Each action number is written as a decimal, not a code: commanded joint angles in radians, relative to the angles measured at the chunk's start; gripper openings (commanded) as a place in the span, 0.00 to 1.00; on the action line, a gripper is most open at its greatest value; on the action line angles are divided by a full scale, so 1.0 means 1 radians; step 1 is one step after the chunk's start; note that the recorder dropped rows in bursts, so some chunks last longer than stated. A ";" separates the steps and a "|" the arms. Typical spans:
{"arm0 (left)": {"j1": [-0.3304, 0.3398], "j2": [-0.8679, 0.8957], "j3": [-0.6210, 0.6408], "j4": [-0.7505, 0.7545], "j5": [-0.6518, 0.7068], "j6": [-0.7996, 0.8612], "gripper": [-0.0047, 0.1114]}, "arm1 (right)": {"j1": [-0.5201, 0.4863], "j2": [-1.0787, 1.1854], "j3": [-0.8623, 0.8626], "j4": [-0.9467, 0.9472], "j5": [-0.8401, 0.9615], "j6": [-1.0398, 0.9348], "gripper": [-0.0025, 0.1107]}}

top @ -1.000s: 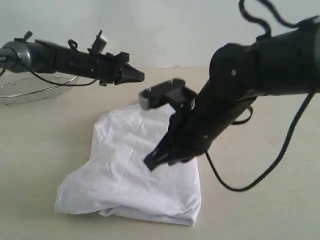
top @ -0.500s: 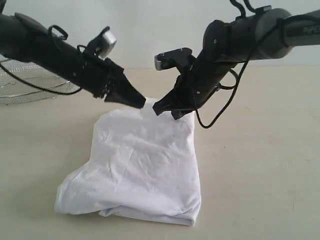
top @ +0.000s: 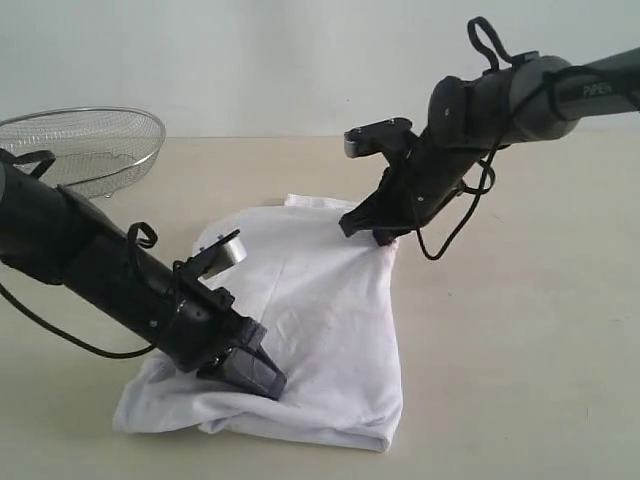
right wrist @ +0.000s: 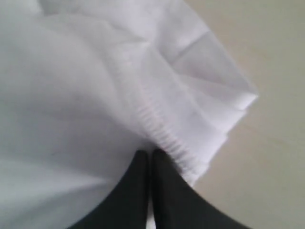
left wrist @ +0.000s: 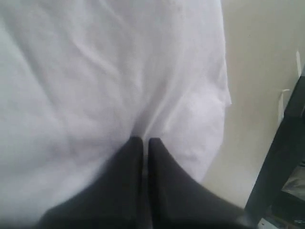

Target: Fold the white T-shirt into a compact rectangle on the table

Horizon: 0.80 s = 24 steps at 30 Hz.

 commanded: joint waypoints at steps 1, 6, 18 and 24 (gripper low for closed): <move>-0.005 -0.017 0.020 -0.095 0.116 0.107 0.08 | -0.050 -0.012 -0.041 -0.016 -0.012 -0.008 0.02; 0.005 -0.106 -0.016 -0.269 0.105 0.215 0.08 | -0.037 -0.090 -0.074 -0.016 0.086 -0.020 0.02; 0.123 -0.098 -0.133 -0.001 -0.347 0.020 0.08 | 0.087 -0.112 -0.074 -0.050 0.242 -0.002 0.02; 0.274 -0.100 -0.133 0.004 -0.207 0.023 0.08 | 0.016 -0.114 -0.072 -0.101 0.336 0.037 0.02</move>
